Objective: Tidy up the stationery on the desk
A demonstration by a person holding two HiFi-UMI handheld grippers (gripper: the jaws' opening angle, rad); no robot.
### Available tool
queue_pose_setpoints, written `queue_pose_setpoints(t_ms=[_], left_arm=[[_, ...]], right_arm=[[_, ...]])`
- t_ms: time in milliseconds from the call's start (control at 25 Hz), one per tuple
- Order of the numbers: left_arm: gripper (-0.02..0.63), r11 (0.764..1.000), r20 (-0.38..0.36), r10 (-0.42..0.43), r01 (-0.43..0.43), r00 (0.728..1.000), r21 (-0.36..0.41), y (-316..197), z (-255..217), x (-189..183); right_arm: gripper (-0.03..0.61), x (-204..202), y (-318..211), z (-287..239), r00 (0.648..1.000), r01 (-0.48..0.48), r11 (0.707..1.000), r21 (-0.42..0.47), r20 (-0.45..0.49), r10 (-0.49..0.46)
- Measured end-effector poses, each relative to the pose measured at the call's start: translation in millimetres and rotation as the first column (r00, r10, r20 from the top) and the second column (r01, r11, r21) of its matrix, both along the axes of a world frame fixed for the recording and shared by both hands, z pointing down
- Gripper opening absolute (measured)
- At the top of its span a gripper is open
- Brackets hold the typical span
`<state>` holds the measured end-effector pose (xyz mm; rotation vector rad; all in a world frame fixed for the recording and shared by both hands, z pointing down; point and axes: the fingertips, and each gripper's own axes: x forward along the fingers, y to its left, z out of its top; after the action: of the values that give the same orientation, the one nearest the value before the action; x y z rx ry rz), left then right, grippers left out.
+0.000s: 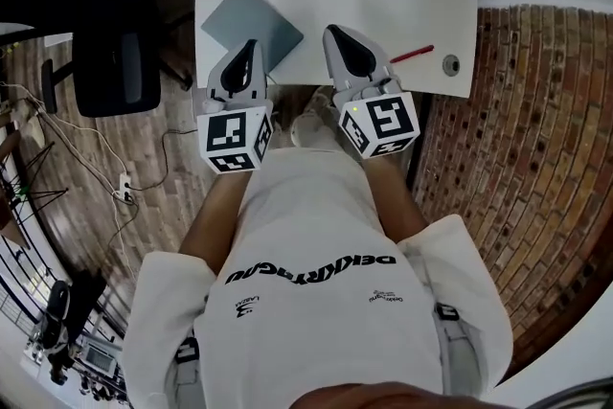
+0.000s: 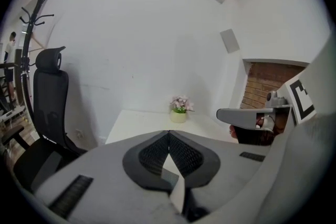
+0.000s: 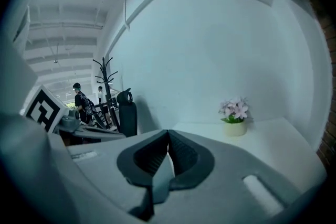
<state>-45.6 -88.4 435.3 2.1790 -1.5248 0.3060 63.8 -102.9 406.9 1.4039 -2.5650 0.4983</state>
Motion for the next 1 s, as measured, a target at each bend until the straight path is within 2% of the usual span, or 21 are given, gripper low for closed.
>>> queue_pose_setpoints(t_ms=[120, 200, 360, 600, 760, 880, 1000], left_arm=[[-0.002, 0.999, -0.017, -0.04, 0.039, 0.999, -0.025, -5.9, 16.9, -10.9], [0.003, 0.997, -0.042, -0.072, 0.07, 0.997, -0.043, -10.4, 27.9, -19.6], [0.044, 0.987, -0.049, -0.128, 0.122, 0.991, -0.099, -15.7, 56.4, -41.3], [0.086, 0.957, -0.051, -0.212, 0.197, 0.976, -0.215, -16.8, 102.6, -63.0], [0.086, 0.916, -0.052, -0.296, 0.269, 0.954, -0.297, -15.0, 135.8, -76.9], [0.087, 0.868, -0.073, -0.379, 0.327, 0.922, -0.374, -12.3, 163.5, -85.9], [0.098, 0.82, -0.06, -0.441, 0.375, 0.895, -0.433, -7.1, 189.0, -93.9]], right_arm=[[0.003, -12.5, -6.3, 26.1, 0.999, 0.044, 0.998, -0.049, -0.009, -0.044], [0.033, -21.9, -12.0, 42.4, 0.997, 0.074, 0.994, -0.075, -0.02, -0.076], [0.053, -40.0, -24.7, 70.6, 0.992, 0.11, 0.988, -0.111, -0.044, -0.116], [0.078, -59.2, -39.6, 110.8, 0.985, 0.159, 0.972, -0.175, -0.044, -0.169], [0.095, -70.1, -48.7, 143.5, 0.978, 0.178, 0.958, -0.227, -0.069, -0.198], [0.103, -77.0, -54.4, 167.9, 0.97, 0.194, 0.943, -0.27, -0.093, -0.226], [0.103, -84.7, -57.8, 189.4, 0.958, 0.212, 0.924, -0.317, -0.12, -0.26]])
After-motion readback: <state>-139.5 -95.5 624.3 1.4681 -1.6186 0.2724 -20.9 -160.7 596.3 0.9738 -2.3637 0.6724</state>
